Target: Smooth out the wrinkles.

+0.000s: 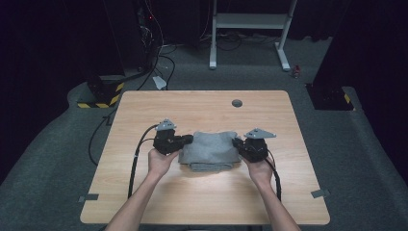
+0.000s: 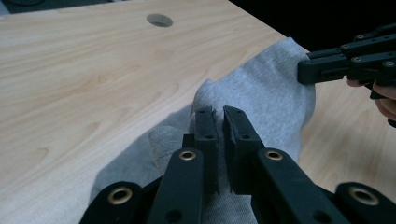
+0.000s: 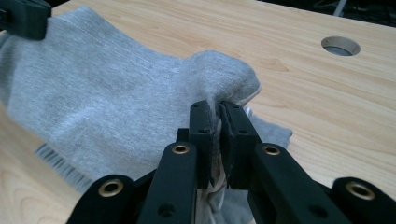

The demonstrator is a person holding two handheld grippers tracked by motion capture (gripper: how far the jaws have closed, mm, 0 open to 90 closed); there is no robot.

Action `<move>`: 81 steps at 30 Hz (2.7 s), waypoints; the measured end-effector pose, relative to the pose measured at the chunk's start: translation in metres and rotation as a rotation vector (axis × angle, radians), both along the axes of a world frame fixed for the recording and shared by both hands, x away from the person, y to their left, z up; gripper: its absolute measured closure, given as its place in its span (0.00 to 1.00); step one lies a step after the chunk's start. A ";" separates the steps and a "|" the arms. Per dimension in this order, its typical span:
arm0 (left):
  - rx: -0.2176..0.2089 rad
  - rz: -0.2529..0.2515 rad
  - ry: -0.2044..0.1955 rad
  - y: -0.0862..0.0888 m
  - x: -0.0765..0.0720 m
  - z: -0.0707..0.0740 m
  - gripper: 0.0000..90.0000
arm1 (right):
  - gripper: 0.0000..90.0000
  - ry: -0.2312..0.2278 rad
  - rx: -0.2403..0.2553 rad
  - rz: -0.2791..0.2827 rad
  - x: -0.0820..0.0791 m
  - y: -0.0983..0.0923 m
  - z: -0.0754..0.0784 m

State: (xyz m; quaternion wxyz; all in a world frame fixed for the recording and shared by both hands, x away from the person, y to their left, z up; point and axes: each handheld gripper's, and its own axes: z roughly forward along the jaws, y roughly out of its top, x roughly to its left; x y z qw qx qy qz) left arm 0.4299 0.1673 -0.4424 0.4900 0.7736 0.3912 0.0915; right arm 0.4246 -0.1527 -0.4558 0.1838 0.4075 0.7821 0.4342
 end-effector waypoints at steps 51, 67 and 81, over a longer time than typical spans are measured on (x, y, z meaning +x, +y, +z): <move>0.055 0.036 0.055 0.007 -0.026 -0.041 0.93 | 0.88 0.060 -0.069 0.030 -0.028 0.004 -0.035; 0.042 0.020 0.046 0.007 -0.030 -0.039 0.93 | 0.89 0.090 0.004 0.028 -0.012 0.008 -0.024; 0.064 -0.014 0.043 0.007 -0.053 -0.047 0.94 | 0.93 0.057 -0.024 0.062 -0.053 -0.008 -0.030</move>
